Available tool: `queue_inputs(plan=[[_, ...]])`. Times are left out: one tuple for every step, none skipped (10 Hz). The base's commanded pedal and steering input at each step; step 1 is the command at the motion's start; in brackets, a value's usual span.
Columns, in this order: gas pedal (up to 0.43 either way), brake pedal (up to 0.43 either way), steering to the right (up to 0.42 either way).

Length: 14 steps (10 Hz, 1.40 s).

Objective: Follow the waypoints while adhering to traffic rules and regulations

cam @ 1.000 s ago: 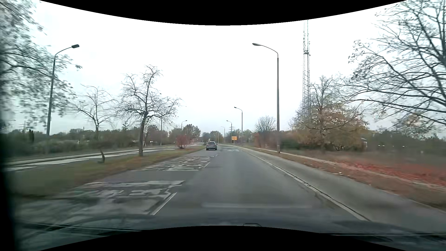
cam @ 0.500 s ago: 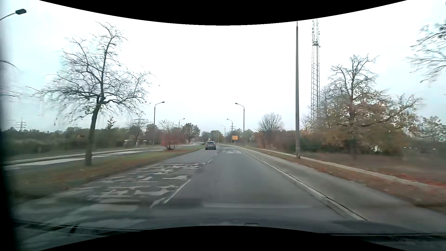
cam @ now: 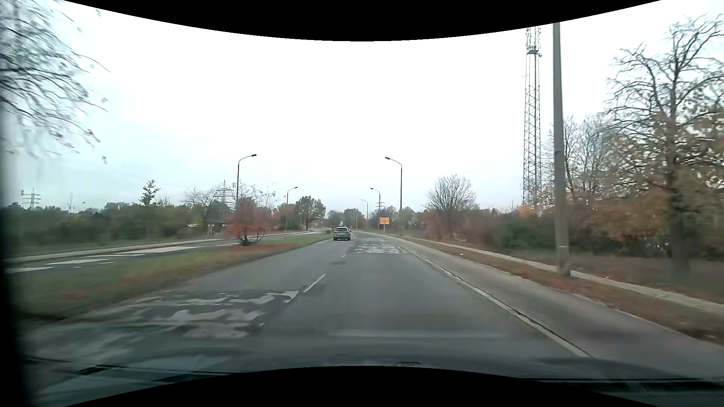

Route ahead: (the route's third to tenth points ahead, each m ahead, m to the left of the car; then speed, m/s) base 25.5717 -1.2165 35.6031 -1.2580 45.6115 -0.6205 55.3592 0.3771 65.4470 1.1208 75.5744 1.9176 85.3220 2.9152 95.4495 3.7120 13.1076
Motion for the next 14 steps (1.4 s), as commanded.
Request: queue_inputs(plan=[[0.157,0.0,-0.005],[0.157,0.0,-0.005],[0.157,0.0,-0.005],[0.15,0.0,-0.005],[0.15,0.0,-0.005],[0.138,0.0,-0.005],[0.138,0.0,-0.008],[0.13,0.0,-0.009],[0.13,0.0,-0.009],[0.13,0.0,-0.007],[0.13,0.0,-0.006],[0.13,0.0,-0.006],[0.13,0.0,-0.006],[0.13,0.0,-0.006]])
